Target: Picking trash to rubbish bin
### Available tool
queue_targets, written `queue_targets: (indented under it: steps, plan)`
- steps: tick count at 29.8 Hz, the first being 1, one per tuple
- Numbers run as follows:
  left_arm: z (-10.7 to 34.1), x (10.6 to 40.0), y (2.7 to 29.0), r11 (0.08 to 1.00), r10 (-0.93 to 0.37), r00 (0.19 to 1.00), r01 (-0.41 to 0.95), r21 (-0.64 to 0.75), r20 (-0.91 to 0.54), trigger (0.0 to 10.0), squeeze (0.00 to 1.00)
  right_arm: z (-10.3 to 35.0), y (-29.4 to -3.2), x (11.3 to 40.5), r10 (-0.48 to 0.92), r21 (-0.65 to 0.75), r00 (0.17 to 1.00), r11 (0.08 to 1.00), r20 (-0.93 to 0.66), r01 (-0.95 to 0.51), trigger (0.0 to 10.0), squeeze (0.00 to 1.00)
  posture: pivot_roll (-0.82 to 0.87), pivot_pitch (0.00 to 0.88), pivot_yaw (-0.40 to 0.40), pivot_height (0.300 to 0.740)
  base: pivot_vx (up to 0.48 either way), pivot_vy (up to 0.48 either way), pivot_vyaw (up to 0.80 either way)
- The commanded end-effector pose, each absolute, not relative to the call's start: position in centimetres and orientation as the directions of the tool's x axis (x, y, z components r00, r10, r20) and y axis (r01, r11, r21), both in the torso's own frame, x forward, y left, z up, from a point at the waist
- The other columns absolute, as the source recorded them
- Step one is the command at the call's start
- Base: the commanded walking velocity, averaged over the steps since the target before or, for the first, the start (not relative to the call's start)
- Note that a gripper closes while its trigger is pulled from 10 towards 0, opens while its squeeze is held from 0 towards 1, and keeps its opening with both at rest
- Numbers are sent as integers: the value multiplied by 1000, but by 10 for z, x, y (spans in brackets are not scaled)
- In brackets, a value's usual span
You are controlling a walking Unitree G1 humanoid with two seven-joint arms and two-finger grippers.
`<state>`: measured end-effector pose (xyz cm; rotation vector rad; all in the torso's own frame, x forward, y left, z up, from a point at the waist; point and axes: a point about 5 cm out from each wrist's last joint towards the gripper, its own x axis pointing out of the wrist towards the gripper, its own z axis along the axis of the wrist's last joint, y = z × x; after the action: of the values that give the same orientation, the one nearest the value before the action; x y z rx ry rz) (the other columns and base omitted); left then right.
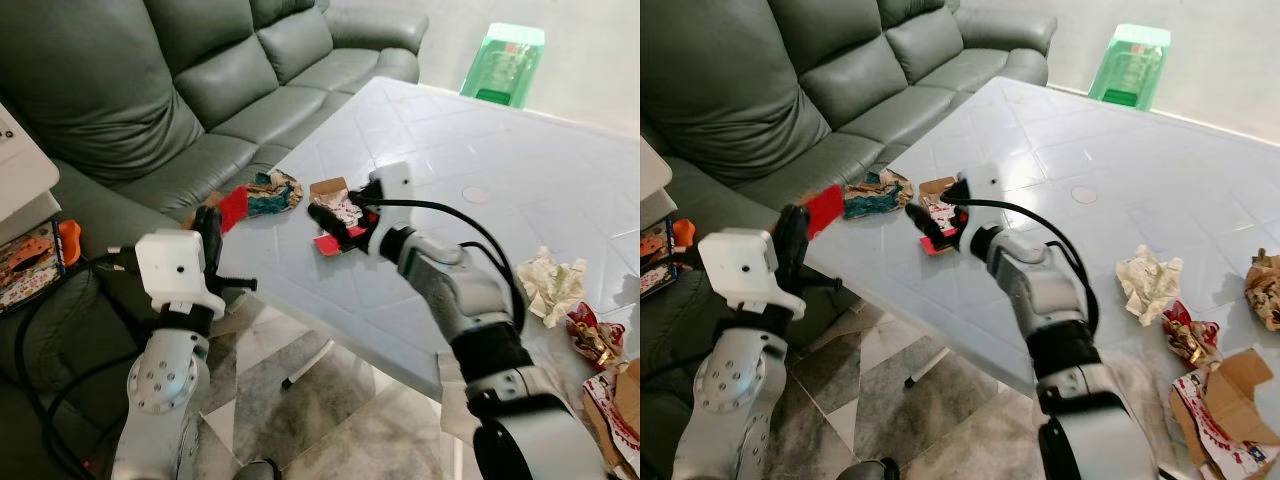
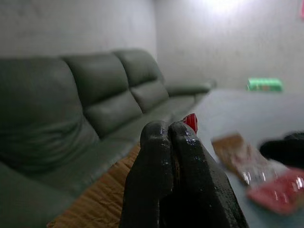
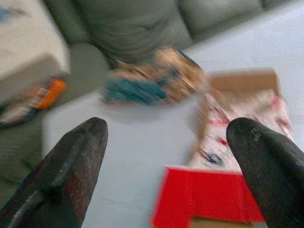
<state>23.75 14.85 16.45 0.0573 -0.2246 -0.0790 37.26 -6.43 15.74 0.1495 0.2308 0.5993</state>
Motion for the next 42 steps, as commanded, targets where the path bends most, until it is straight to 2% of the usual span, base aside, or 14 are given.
queue_targets:
  steps: [1, 3, 8, 14, 16, 19, 23, 37, 42]
  plan:
    - [159, 230, 145, 991, -131, 972, 121, 63, 193, 0, 0, 153, -72, 382, 473, 237, 861, 873, -189, -427, 10000, 0, 154, 112, -49, 740, 0, 0, 0]
    - [158, 225, 145, 990, -139, 973, 130, 59, 185, 0, 0, 156, -78, 388, 381, 216, 910, 914, -161, -344, 10000, 0, 168, 121, -44, 740, 0, 0, 0]
    - [160, 224, 145, 989, -143, 972, 135, 55, 188, 0, 0, 161, -90, 393, 274, 192, 955, 949, -115, -250, 10000, 0, 168, 126, -38, 740, 0, 0, 0]
    - [161, 224, 142, 986, -165, 968, 158, 52, 187, 0, 0, 159, -112, 395, 173, 138, 977, 978, -126, -155, 10000, 0, 157, 126, -36, 740, 0, 0, 0]
    - [160, 225, 142, 985, -171, 969, 165, 45, 181, 0, 0, 151, -122, 394, 151, 108, 973, 985, -172, -133, 10000, 0, 147, 126, -36, 740, 0, 0, 0]
    - [159, 225, 142, 985, -171, 970, 166, 41, 175, 0, 0, 141, -124, 390, 158, 93, 959, 986, -235, -140, 10000, 0, 143, 125, -35, 740, 0, 0, 0]
    - [160, 226, 140, 984, -179, 968, 176, 34, 179, 0, 0, 127, -117, 385, 200, 203, 938, 968, -282, -145, 10000, 0, 145, 119, -31, 740, 0, 0, 0]
    - [162, 227, 132, 966, -255, 952, 257, 11, 171, 0, 0, 115, -104, 374, 327, 370, 886, 908, -328, -198, 10000, 0, 137, 114, -21, 740, 0, 0, 0]
    - [162, 227, 131, 964, -263, 950, 265, 7, 169, 0, 0, 114, -92, 373, 364, 409, 877, 885, -314, -221, 10000, 0, 142, 112, -22, 740, 0, 0, 0]
